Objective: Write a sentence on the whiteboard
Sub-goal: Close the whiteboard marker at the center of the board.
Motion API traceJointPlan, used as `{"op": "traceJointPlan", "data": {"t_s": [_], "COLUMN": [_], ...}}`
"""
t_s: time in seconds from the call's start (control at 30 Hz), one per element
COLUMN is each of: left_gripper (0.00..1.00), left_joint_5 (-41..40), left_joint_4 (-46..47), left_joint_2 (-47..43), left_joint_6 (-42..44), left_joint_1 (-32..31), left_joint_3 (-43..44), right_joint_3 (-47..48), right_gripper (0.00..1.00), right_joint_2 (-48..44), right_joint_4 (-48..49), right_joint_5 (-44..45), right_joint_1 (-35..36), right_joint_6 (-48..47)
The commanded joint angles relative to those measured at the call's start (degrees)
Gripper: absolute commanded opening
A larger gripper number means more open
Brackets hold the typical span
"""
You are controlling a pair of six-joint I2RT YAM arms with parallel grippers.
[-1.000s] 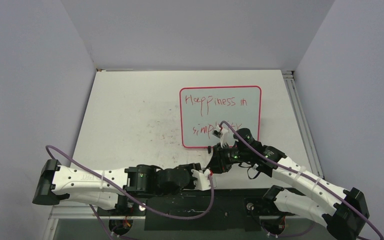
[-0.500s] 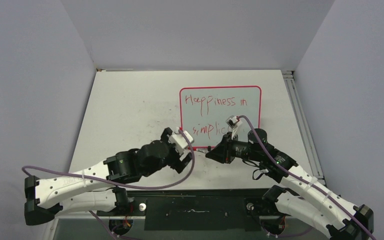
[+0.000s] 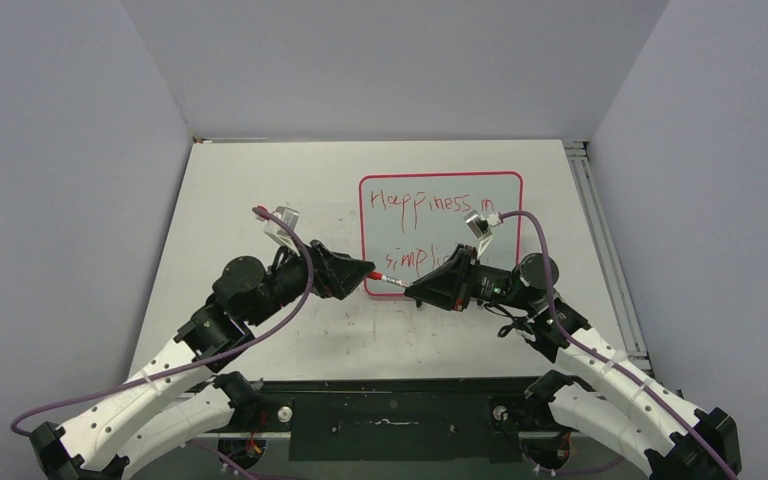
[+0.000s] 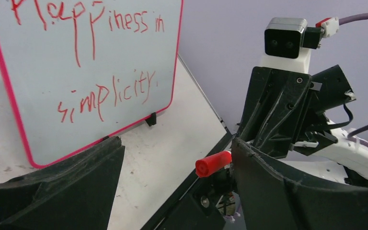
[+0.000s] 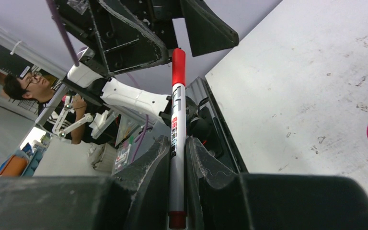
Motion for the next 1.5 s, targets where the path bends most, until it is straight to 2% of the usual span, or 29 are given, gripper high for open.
{"op": "traceJointPlan", "data": {"t_s": [0.0,0.13,0.27,0.53,0.67,0.87,1.23,1.47], "left_gripper": [0.78,0.64,0.6,0.39,0.26,0.0,0.0,0.0], "left_joint_5": [7.71,8.32,9.58,11.45,11.74,13.51,14.86,14.2], "left_joint_4": [9.96,11.45,15.28,18.28,19.89,21.0,22.18,25.07], "left_joint_2": [-0.2,-0.5,-1.04,-0.38,-0.45,0.39,1.74,3.94], "left_joint_6": [-6.19,-7.46,-9.48,-11.38,-12.3,-13.37,-13.04,-13.22], "left_joint_1": [1.0,1.25,1.55,1.49,1.56,1.54,0.72,-2.63], "left_joint_3": [-1.14,-1.99,-3.6,-4.87,-5.9,-6.56,-8.45,-9.03], "right_joint_3": [1.73,1.59,1.22,0.76,0.6,1.37,1.3,0.42], "right_gripper": [0.05,0.05,0.05,0.05,0.05,0.05,0.05,0.05], "right_joint_2": [0.38,0.47,0.39,0.37,0.38,0.78,1.09,2.05], "right_joint_4": [8.29,9.72,10.64,10.09,9.71,5.92,6.69,11.23], "right_joint_5": [-3.78,-4.25,-4.22,-3.19,-2.58,-0.76,1.96,2.2], "right_joint_1": [0.53,0.75,0.73,0.74,0.72,0.78,0.77,0.83], "right_joint_6": [2.68,3.71,4.53,4.23,4.16,1.98,1.19,3.22]}}
